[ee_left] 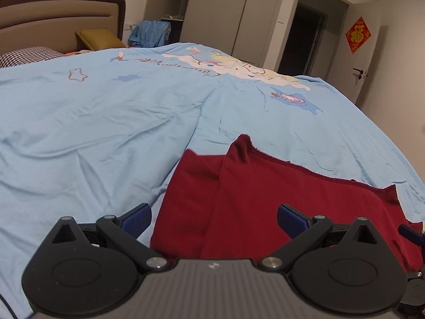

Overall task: Fold small clothes
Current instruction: 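Withdraw both tools above the folded sweater, then close the left tool on the folded sweater's side edge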

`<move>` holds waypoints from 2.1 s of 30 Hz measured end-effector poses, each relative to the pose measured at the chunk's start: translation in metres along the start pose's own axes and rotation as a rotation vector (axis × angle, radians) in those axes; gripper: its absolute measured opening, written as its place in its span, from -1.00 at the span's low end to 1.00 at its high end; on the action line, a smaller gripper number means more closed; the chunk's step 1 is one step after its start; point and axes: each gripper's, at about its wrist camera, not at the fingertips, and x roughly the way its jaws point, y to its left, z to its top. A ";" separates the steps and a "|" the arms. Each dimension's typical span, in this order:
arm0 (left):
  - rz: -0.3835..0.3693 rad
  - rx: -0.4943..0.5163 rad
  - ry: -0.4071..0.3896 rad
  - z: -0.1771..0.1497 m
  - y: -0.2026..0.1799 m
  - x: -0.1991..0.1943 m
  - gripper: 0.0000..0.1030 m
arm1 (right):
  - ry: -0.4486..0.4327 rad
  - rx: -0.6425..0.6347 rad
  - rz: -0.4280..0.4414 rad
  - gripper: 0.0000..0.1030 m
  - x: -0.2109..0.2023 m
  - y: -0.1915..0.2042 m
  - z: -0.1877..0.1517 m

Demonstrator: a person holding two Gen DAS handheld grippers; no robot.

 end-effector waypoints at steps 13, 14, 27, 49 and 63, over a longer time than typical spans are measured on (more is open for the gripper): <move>-0.002 -0.061 0.039 -0.037 0.011 -0.025 0.99 | -0.055 0.059 -0.071 0.99 -0.020 0.010 -0.025; -0.004 -0.064 0.046 -0.039 0.012 -0.025 0.99 | -0.065 0.057 -0.075 0.99 -0.022 0.011 -0.027; -0.136 -0.208 0.116 -0.055 0.022 -0.009 0.99 | -0.097 0.075 -0.088 0.99 -0.022 0.015 -0.039; -0.127 -0.352 0.028 -0.055 0.025 0.013 0.26 | -0.103 0.076 -0.090 0.99 -0.021 0.017 -0.042; -0.083 -0.363 -0.017 -0.047 0.025 0.035 0.06 | -0.104 0.077 -0.090 0.99 -0.021 0.017 -0.042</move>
